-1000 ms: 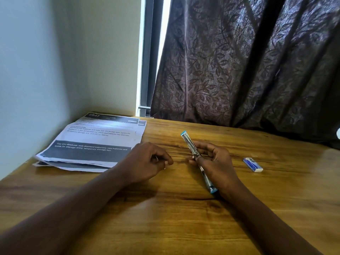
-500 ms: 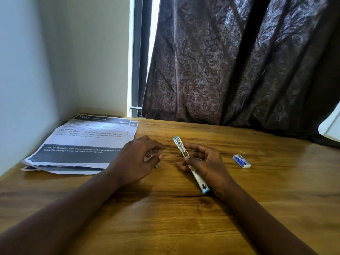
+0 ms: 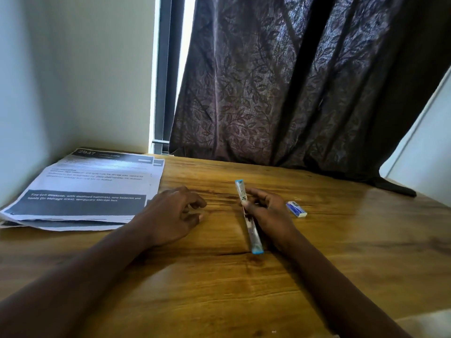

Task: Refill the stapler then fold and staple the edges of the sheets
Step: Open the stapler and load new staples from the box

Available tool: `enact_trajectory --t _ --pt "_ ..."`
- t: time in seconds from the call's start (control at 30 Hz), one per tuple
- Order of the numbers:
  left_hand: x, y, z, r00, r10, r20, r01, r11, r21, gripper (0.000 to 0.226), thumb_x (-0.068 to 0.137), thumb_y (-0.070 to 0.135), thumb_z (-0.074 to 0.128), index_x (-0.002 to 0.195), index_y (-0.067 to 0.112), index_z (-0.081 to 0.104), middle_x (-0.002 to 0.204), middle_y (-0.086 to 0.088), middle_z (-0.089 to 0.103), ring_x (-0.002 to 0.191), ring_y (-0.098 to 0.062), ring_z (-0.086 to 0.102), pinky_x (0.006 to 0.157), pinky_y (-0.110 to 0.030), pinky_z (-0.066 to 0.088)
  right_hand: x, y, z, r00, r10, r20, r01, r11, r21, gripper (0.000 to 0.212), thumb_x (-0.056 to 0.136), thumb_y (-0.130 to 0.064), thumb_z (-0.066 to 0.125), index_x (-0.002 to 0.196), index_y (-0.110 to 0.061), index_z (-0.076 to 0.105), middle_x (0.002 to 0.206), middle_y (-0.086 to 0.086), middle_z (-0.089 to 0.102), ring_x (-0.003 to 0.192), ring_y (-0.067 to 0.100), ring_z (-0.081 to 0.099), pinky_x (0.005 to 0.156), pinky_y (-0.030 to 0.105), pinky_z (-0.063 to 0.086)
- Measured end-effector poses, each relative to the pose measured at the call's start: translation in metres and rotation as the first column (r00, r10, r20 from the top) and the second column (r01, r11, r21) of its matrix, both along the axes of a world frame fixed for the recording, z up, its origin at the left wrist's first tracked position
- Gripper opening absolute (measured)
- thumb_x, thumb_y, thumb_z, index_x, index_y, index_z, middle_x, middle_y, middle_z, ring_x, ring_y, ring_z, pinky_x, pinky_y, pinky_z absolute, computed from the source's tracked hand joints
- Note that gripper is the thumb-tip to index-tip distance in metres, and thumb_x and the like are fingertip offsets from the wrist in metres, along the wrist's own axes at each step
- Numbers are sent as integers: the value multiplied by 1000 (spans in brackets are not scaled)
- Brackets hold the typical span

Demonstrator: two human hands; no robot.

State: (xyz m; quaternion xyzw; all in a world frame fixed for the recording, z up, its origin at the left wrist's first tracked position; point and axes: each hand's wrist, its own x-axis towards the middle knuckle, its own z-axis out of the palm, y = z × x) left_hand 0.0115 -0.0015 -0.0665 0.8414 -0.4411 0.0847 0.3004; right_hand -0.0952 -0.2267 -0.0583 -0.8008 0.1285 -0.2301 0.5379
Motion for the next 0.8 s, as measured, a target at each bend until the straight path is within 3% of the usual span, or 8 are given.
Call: enact_trajectory --t 0.07,0.13,0.23,0.3,0.6,0.8 --pt "2 0 -1 1000 -2 -2 2 1000 -5 33 91 39 71 123 32 67 109 18 57 98 -5 60 85 -25 51 1 -3 1 998 -23 59 16 994 110 36 93 -2 68 120 -24 64 112 15 72 104 30 72 89 44 61" --pt "2 -1 -1 1000 1 2 -1 1000 -7 33 91 39 71 122 32 68 107 20 55 98 -4 60 83 -24 49 1 -5 0 990 -84 117 75 994 82 34 89 0 71 109 -26 61 106 9 72 101 26 73 86 48 62" --pt "2 0 -1 1000 -2 -4 2 1000 8 33 91 39 71 123 32 67 109 18 56 102 -7 60 87 -29 53 0 -7 -2 967 -164 195 202 960 -193 33 86 -3 75 100 -32 64 99 -9 71 96 2 67 85 29 60" --pt "2 1 0 1000 -5 -8 5 1000 19 34 90 40 71 123 33 67 114 16 59 105 -9 60 90 -33 54 -1 -8 -3 970 -160 184 208 937 -282 35 86 -6 76 98 -38 67 100 -14 72 96 -4 65 85 21 56" --pt "3 0 1 1000 -4 -2 4 998 58 37 88 40 72 124 34 66 111 18 55 108 -9 57 92 -32 51 0 -12 -7 986 -168 -7 153 916 -370 11 91 -22 73 101 -26 79 93 -12 76 89 0 69 77 17 53" --pt "5 -1 -2 1000 1 27 -4 995 100 41 89 53 66 127 37 62 127 14 58 120 -9 52 104 -41 46 -4 -19 -5 959 -278 60 278 874 -398 9 95 -26 69 102 -28 74 93 -16 71 87 -2 65 72 15 49"
